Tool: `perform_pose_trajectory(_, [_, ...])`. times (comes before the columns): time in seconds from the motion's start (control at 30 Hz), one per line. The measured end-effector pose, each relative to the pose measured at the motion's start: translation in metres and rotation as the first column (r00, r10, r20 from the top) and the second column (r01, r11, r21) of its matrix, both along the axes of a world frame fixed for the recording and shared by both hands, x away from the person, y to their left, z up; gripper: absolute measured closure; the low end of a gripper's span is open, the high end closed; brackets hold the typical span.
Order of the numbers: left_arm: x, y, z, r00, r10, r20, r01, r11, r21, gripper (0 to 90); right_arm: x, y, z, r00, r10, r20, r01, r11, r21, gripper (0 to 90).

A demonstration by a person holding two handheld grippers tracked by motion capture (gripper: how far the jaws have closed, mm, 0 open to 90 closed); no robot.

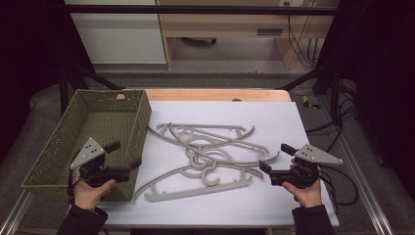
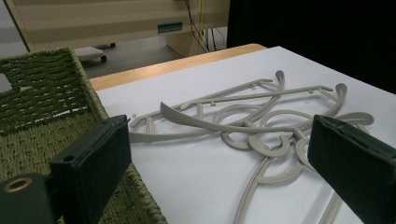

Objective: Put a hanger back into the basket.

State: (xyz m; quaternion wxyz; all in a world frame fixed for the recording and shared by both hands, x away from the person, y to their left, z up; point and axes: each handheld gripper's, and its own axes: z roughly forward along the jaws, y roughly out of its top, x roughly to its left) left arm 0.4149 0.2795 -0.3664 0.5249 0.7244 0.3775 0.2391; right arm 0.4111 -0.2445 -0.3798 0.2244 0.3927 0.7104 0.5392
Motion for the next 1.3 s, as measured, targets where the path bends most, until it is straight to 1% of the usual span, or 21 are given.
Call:
perform_pose_trajectory(0.23, [0.000,-0.002,-0.001,1.0000,-0.007,0.001,0.007,0.9999,0.009,5.7,0.002,0.000,0.001,0.9999,0.010,-0.012,-0.011,1.000,-0.023,2.7])
perform_pose_trajectory(0.4, [0.000,-0.001,0.000,1.0000,-0.007,0.001,0.007,0.9999,0.008,5.7,0.005,0.002,0.001,0.9997,0.016,-0.019,-0.017,0.998,-0.058,3.4])
perform_pose_trajectory(0.43, [0.000,-0.001,0.000,1.0000,-0.005,0.004,0.005,0.9999,0.016,5.7,0.007,0.005,0.003,0.9994,0.022,-0.025,-0.024,0.996,-0.085,4.0])
perform_pose_trajectory(0.53, [-0.001,-0.001,0.001,1.0000,-0.003,0.007,0.003,0.9999,0.014,5.7,0.008,0.009,0.005,0.9993,0.026,-0.025,-0.029,0.994,-0.105,5.1])
perform_pose_trajectory(0.57, [-0.002,-0.001,0.002,0.9999,-0.004,0.010,0.004,0.9999,0.014,5.7,0.009,0.011,0.006,0.9991,0.035,-0.024,-0.037,0.993,-0.114,5.7])
perform_pose_trajectory(0.6, [-0.002,-0.001,0.002,0.9999,-0.006,0.011,0.006,0.9999,0.015,5.7,0.010,0.018,0.009,0.9977,0.054,-0.040,-0.060,0.986,-0.155,6.1])
perform_pose_trajectory(0.67, [-0.002,-0.002,0.003,0.9998,-0.012,0.014,0.012,0.9998,0.016,5.6,0.014,0.026,0.011,0.9950,0.081,-0.058,-0.090,0.978,-0.190,6.9])
perform_pose_trajectory(0.7, [-0.002,-0.002,0.002,0.9998,-0.013,0.012,0.013,0.9997,0.020,5.6,0.016,0.029,0.012,0.9934,0.090,-0.071,-0.103,0.974,-0.200,7.0])
perform_pose_trajectory(0.73, [-0.002,-0.002,0.002,0.9998,-0.013,0.012,0.013,0.9997,0.020,5.6,0.016,0.029,0.012,0.9934,0.090,-0.071,-0.103,0.974,-0.200,7.0])
perform_pose_trajectory(0.77, [-0.001,-0.002,0.002,0.9999,-0.011,0.007,0.011,0.9997,0.021,5.6,0.023,0.041,0.014,0.9871,0.123,-0.102,-0.145,0.959,-0.243,7.6])
perform_pose_trajectory(0.83, [-0.001,-0.002,0.001,0.9999,-0.010,0.006,0.010,0.9997,0.022,5.6,0.028,0.051,0.015,0.9807,0.151,-0.124,-0.181,0.944,-0.276,7.7])
perform_pose_trajectory(0.87, [-0.001,-0.001,0.002,0.9999,-0.010,0.007,0.010,0.9997,0.021,5.6,0.032,0.058,0.016,0.9757,0.166,-0.143,-0.202,0.933,-0.299,7.9])
perform_pose_trajectory(1.0, [-0.001,-0.001,0.002,0.9999,-0.013,0.010,0.013,0.9996,0.023,5.5,0.044,0.078,0.015,0.9623,0.198,-0.187,-0.253,0.902,-0.349,9.7])
perform_pose_trajectory(1.03, [-0.001,0.000,0.002,0.9999,-0.014,0.009,0.014,0.9996,0.025,5.5,0.048,0.083,0.015,0.9570,0.207,-0.204,-0.270,0.892,-0.363,10.5])
perform_pose_trajectory(1.1, [-0.001,0.000,0.002,0.9999,-0.014,0.006,0.014,0.9996,0.024,5.5,0.055,0.090,0.012,0.9511,0.213,-0.223,-0.286,0.880,-0.378,11.9])
perform_pose_trajectory(1.13, [-0.001,0.000,0.002,0.9999,-0.014,0.006,0.014,0.9996,0.024,5.5,0.055,0.090,0.012,0.9511,0.213,-0.223,-0.286,0.880,-0.378,11.9])
perform_pose_trajectory(1.17, [-0.001,0.000,0.002,0.9999,-0.016,0.005,0.016,0.9996,0.026,5.5,0.063,0.097,0.009,0.9431,0.220,-0.249,-0.307,0.866,-0.394,13.4])
perform_pose_trajectory(1.2, [-0.001,0.000,0.002,0.9998,-0.017,0.005,0.017,0.9995,0.026,5.5,0.066,0.100,0.007,0.9415,0.221,-0.254,-0.310,0.863,-0.398,13.8])
perform_pose_trajectory(1.23, [-0.001,0.000,0.002,0.9998,-0.017,0.005,0.017,0.9995,0.026,5.5,0.069,0.102,0.005,0.9382,0.221,-0.267,-0.318,0.853,-0.413,14.2])
perform_pose_trajectory(1.27, [-0.001,0.000,0.002,0.9998,-0.019,0.006,0.019,0.9995,0.027,5.5,0.069,0.102,0.005,0.9382,0.221,-0.267,-0.318,0.853,-0.413,14.2])
perform_pose_trajectory(1.3, [-0.001,0.000,0.002,0.9998,-0.021,0.006,0.021,0.9994,0.029,5.5,0.075,0.107,0.001,0.9334,0.219,-0.284,-0.329,0.839,-0.434,15.1])
